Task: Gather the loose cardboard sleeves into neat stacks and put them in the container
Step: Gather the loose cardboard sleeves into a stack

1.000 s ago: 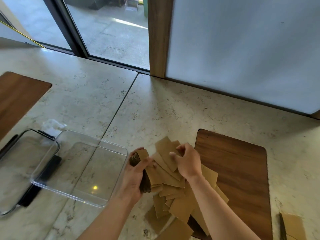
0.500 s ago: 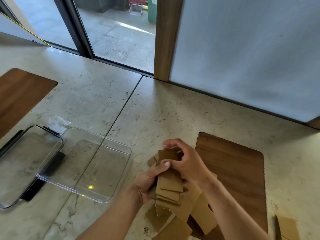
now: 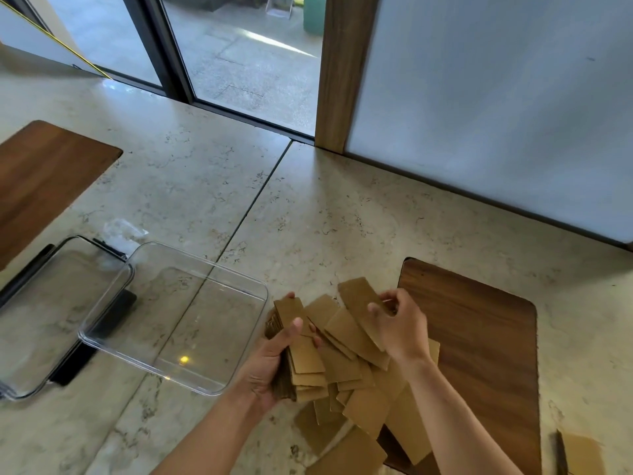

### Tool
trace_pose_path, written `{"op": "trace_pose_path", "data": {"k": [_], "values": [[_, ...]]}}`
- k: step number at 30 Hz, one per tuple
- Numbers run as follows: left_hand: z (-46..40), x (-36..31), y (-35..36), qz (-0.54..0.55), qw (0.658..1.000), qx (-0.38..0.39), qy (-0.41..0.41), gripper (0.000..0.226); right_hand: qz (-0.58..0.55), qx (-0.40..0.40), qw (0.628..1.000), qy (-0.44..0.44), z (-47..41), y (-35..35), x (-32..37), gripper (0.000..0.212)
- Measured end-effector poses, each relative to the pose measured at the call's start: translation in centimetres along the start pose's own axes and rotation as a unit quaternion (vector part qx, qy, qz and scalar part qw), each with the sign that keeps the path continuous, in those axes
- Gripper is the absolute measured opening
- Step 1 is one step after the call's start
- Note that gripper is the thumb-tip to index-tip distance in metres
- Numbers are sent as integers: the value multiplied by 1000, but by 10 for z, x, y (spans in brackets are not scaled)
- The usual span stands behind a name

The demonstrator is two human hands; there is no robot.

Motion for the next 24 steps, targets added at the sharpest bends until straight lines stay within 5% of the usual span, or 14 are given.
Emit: {"op": "trace_pose_path", "data": {"k": [4, 10, 14, 17, 20, 22, 24], "values": [[-8, -2, 13, 16, 1000, -7, -4, 96, -118, 95, 986, -64, 13, -22, 17, 11], [-13, 1, 43, -27, 982, 99, -157, 73, 106, 347, 916, -174, 31, -23, 65, 33], [-11, 12, 54, -8, 965, 180, -192, 87, 121, 243, 937, -222, 25, 5, 78, 54], [-10, 17, 42, 21, 975, 135, -177, 100, 39, 121, 961, -247, 25, 27, 64, 48], [-7, 10, 28, 12, 990, 73, -117, 112, -66, -12, 988, -138, 21, 21, 33, 30], [-5, 4, 21, 34, 996, 51, -67, 111, 76, 3, 995, -57, 16, 13, 8, 46], [-2, -2, 16, 56, 997, 44, -20, 98, 286, 88, 954, -9, 18, 18, -11, 62]]}}
Point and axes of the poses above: each hand's wrist, its own z-axis away from the middle knuckle, its own y-axis out of the palm, x = y × z, the point moved 4 cm from there along -z, towards the middle knuckle, and after that the axes turned 15 degrees about x, right-handed, at the moved point
